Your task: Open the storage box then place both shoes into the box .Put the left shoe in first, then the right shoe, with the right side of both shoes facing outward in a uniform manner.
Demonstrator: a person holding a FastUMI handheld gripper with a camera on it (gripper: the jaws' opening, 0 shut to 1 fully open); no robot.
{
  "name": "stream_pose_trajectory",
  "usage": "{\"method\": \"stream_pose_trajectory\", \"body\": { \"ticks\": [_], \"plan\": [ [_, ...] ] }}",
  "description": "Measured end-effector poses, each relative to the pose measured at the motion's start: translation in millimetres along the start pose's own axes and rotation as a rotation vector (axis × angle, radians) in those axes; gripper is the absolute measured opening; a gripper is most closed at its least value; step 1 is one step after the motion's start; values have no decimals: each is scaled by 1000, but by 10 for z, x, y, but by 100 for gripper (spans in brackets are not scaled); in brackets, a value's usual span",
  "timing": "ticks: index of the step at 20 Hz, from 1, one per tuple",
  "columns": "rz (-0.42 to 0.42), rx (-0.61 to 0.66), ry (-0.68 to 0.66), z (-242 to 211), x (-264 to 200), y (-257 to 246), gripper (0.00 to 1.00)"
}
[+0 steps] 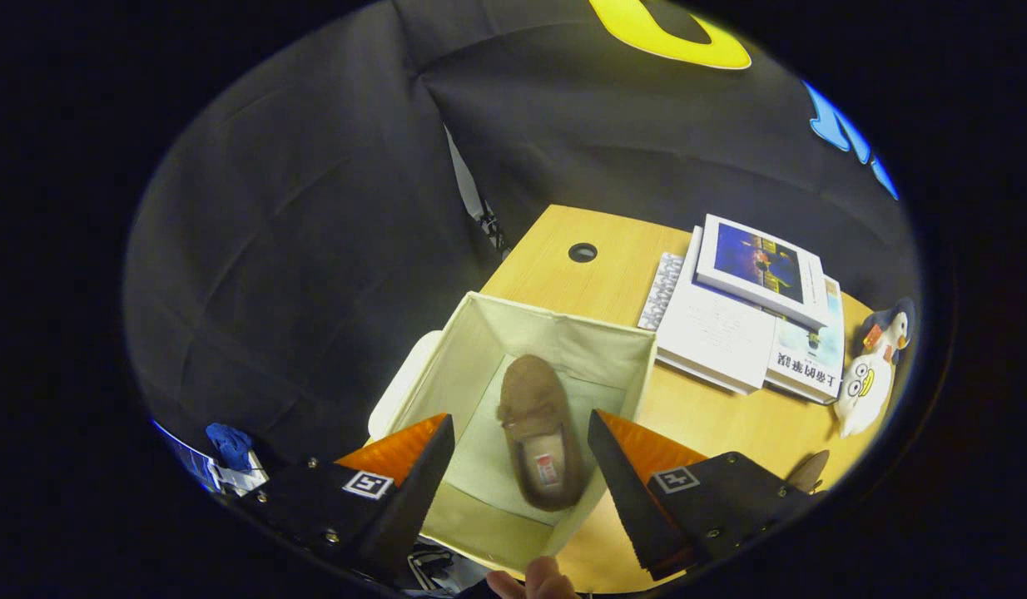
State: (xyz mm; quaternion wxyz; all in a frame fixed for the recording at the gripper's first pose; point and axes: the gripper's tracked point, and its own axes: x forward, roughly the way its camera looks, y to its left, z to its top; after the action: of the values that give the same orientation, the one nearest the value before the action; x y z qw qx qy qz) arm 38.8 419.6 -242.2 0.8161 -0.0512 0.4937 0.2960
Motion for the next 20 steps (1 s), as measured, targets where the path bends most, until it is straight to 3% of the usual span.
{"method": "stream_pose_trajectory", "body": {
  "ticks": [9, 20],
  "plan": [
    [46, 60, -110, 182, -763, -284, 97],
    [-43, 148, -219, -239, -1654, -1548, 97]
  ]
}}
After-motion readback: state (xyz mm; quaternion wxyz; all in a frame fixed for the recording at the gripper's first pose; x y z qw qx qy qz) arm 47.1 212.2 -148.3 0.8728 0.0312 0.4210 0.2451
